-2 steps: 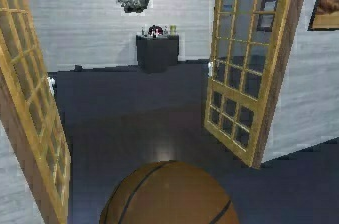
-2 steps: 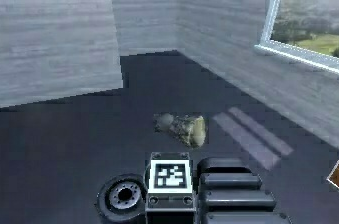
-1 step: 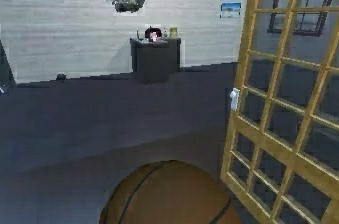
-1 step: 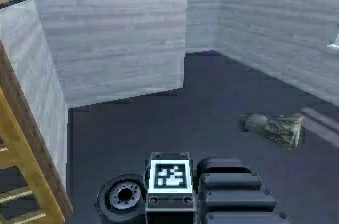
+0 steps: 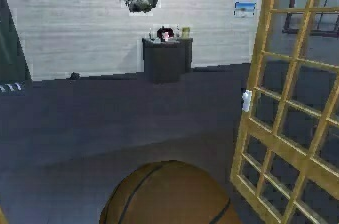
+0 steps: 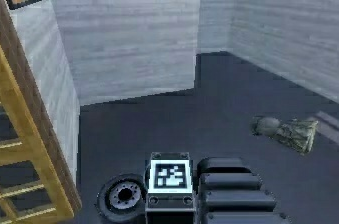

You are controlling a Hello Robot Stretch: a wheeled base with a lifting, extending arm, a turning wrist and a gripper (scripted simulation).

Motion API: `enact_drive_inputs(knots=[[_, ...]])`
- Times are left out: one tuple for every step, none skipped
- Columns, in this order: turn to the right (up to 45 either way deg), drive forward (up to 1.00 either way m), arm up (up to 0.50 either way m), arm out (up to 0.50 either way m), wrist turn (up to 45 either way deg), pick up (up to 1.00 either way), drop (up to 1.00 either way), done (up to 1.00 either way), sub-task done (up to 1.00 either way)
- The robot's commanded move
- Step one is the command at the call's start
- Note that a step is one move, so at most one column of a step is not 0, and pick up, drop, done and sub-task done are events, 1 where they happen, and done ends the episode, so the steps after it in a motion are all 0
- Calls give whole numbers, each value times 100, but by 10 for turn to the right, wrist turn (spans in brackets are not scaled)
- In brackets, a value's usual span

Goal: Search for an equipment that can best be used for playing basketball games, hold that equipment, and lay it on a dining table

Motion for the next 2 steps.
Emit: enact_drive_inputs(knots=[[0,100,0,0,0,0,0,0,0],[0,50,0,0,0,0,0,0,0]])
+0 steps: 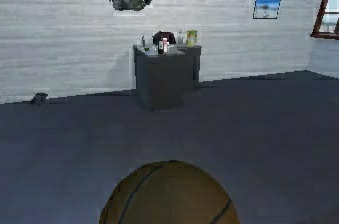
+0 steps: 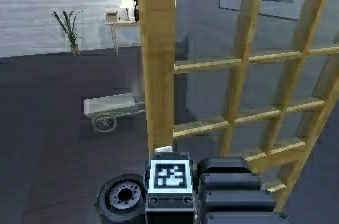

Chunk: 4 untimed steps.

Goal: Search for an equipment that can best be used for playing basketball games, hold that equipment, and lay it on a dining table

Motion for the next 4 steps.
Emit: enact_drive_inputs(knots=[[450,0,0,0,0,0,0,0,0],[0,100,0,0,0,0,0,0,0],[30,0,0,0,0,0,0,0,0],[0,100,0,0,0,0,0,0,0]])
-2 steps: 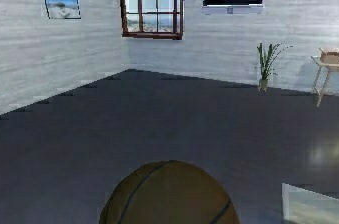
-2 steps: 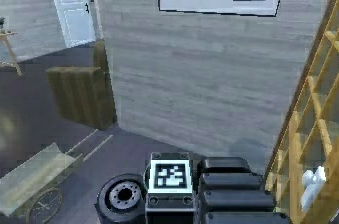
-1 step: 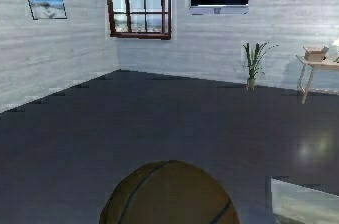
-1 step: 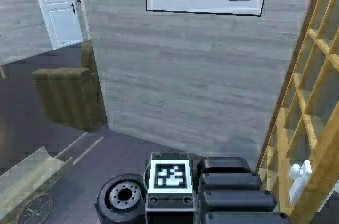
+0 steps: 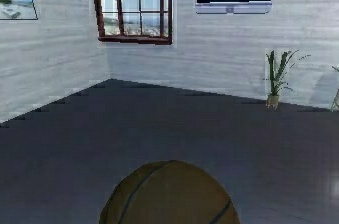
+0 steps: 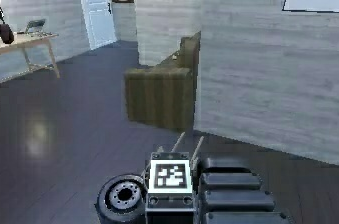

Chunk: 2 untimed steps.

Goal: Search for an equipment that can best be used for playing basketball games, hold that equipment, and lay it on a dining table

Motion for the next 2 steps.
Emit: enact_drive_inputs(knots=[[210,0,0,0,0,0,0,0,0],[0,80,0,0,0,0,0,0,0]])
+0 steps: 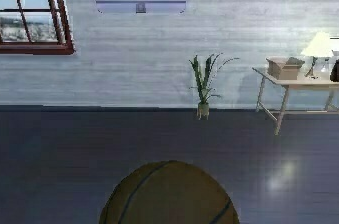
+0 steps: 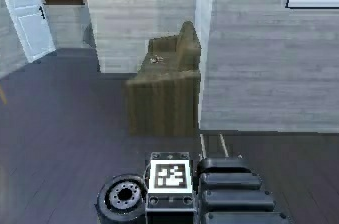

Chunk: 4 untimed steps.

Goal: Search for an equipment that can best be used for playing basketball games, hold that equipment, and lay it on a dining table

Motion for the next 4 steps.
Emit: enact_drive_inputs(knots=[[450,0,0,0,0,0,0,0,0],[0,50,0,0,0,0,0,0,0],[60,0,0,0,0,0,0,0,0],[0,100,0,0,0,0,0,0,0]])
